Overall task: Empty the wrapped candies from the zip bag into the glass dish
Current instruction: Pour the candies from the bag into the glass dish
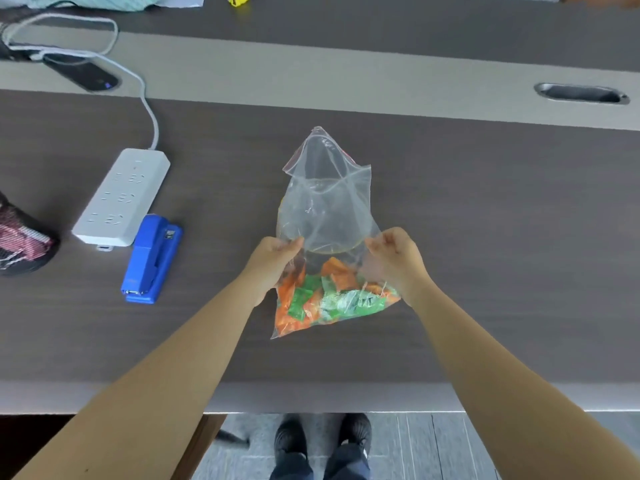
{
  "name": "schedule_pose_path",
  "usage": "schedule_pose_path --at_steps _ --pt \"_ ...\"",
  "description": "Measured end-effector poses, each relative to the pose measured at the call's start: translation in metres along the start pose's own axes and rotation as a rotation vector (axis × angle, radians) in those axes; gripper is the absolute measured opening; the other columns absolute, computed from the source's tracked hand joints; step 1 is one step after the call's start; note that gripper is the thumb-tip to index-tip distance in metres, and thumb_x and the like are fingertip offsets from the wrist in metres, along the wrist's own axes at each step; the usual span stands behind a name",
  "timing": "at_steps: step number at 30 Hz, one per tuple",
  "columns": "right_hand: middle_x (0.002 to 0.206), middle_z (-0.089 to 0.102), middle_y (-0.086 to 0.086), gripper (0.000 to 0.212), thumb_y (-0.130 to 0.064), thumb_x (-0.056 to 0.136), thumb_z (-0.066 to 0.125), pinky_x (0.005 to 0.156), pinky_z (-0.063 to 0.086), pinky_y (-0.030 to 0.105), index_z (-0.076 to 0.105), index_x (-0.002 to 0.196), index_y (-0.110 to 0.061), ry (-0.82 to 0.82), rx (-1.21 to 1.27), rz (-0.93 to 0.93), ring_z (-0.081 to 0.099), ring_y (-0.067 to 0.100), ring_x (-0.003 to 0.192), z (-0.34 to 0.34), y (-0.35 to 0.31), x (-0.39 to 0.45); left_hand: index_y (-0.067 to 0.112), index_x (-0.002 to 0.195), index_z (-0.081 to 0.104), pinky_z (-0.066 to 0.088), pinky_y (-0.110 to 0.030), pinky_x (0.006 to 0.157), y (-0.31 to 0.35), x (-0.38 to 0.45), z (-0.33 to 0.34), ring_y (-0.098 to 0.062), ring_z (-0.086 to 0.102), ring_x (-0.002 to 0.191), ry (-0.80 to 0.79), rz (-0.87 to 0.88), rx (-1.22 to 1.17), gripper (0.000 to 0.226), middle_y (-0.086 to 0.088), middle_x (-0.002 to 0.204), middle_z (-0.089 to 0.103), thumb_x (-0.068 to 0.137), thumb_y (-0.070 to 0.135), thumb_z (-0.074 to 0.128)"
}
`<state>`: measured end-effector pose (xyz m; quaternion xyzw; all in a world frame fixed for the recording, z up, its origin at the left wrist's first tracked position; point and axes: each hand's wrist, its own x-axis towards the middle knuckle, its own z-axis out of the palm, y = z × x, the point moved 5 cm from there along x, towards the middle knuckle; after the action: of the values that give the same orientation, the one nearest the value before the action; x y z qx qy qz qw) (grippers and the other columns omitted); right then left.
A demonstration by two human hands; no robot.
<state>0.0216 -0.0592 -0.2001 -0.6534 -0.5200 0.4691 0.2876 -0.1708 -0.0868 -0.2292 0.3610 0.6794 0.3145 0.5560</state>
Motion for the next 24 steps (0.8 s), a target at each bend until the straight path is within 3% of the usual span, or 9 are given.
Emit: schedule_pose_path --at_steps 1,3,6,8,10,13,17,20,24 --pt "0.070 0.045 -0.006 0.014 -0.023 0.087 0.053 0.038 0.038 0.007 0.045 0.084 -0.012 -0.015 0.045 0.021 0.045 0.006 0.061 0.000 0.000 -0.003 0.012 0.082 0.053 0.034 -0.027 0.062 -0.004 -0.003 -0.001 -0.021 0.042 0.072 -0.005 0.017 -0.005 0.033 -0.008 0.078 0.047 0.082 0.045 0.054" --pt "0.079 0.052 -0.006 0.027 -0.024 0.084 0.059 0.044 0.040 0.003 0.049 0.105 -0.009 -0.057 0.108 0.052 0.051 0.005 0.067 -0.003 0.004 -0.006 0.012 0.096 0.055 0.039 -0.030 0.076 -0.014 -0.009 -0.005 -0.022 0.050 0.086 -0.023 0.023 0.016 0.040 -0.006 0.088 0.052 0.075 0.046 0.061" --pt "0.105 0.060 0.002 0.046 -0.021 0.077 0.069 0.079 0.045 0.019 0.052 0.117 -0.006 -0.156 0.074 0.084 0.058 0.017 0.096 -0.007 0.015 -0.014 0.011 0.115 0.047 0.039 -0.036 0.101 -0.031 -0.017 -0.008 -0.023 0.051 0.116 -0.075 -0.024 0.160 0.058 -0.001 0.116 0.055 0.070 0.036 0.073" --pt "0.109 0.062 0.002 0.044 -0.019 0.071 0.073 0.089 0.043 0.029 0.055 0.110 -0.007 -0.240 -0.021 0.105 0.058 0.019 0.102 -0.007 0.024 -0.018 0.009 0.131 0.042 0.035 -0.035 0.105 -0.037 -0.020 -0.007 -0.025 0.045 0.125 -0.121 -0.059 0.314 0.083 -0.006 0.135 0.045 0.061 0.037 0.078" --pt "0.099 0.065 0.003 0.032 -0.011 0.072 0.071 0.087 0.044 0.032 0.060 0.101 -0.010 -0.278 -0.100 0.120 0.059 0.022 0.096 -0.006 0.028 -0.024 0.008 0.135 0.038 0.035 -0.034 0.104 -0.037 -0.023 -0.004 -0.026 0.043 0.126 -0.144 -0.059 0.402 0.088 -0.010 0.141 0.039 0.062 0.031 0.080" --pt "0.105 0.067 0.014 0.032 -0.012 0.073 0.070 0.086 0.045 0.034 0.065 0.104 -0.005 -0.255 -0.183 0.095 0.061 0.026 0.094 -0.004 0.031 -0.025 0.006 0.127 0.045 0.041 -0.038 0.102 -0.035 -0.024 -0.004 -0.027 0.049 0.119 -0.117 -0.013 0.442 0.075 -0.010 0.131 0.050 0.063 0.027 0.079" --pt "0.096 0.061 0.008 0.030 -0.018 0.078 0.067 0.068 0.045 0.026 0.064 0.102 -0.001 -0.187 -0.168 0.074 0.056 0.018 0.075 -0.003 0.028 -0.026 0.009 0.109 0.053 0.046 -0.029 0.080 -0.025 -0.029 -0.003 -0.021 0.056 0.101 -0.052 0.076 0.317 0.047 -0.002 0.107 0.059 0.069 0.022 0.075" --pt "0.100 0.061 0.009 0.036 -0.026 0.082 0.061 0.072 0.047 0.030 0.060 0.107 -0.001 -0.150 -0.141 0.076 0.056 0.022 0.087 -0.003 0.023 -0.027 0.016 0.103 0.050 0.051 -0.030 0.074 -0.014 -0.034 0.000 -0.019 0.058 0.091 -0.084 0.092 0.114 0.034 0.002 0.096 0.057 0.076 0.017 0.069" --pt "0.114 0.060 0.010 0.038 -0.028 0.085 0.058 0.074 0.054 0.036 0.056 0.115 -0.006 -0.158 -0.010 0.146 0.055 0.022 0.105 -0.004 0.014 -0.030 0.023 0.100 0.049 0.055 -0.038 0.068 -0.007 -0.037 0.001 -0.021 0.061 0.088 -0.165 -0.001 -0.109 0.019 -0.002 0.105 0.055 0.085 0.015 0.058"
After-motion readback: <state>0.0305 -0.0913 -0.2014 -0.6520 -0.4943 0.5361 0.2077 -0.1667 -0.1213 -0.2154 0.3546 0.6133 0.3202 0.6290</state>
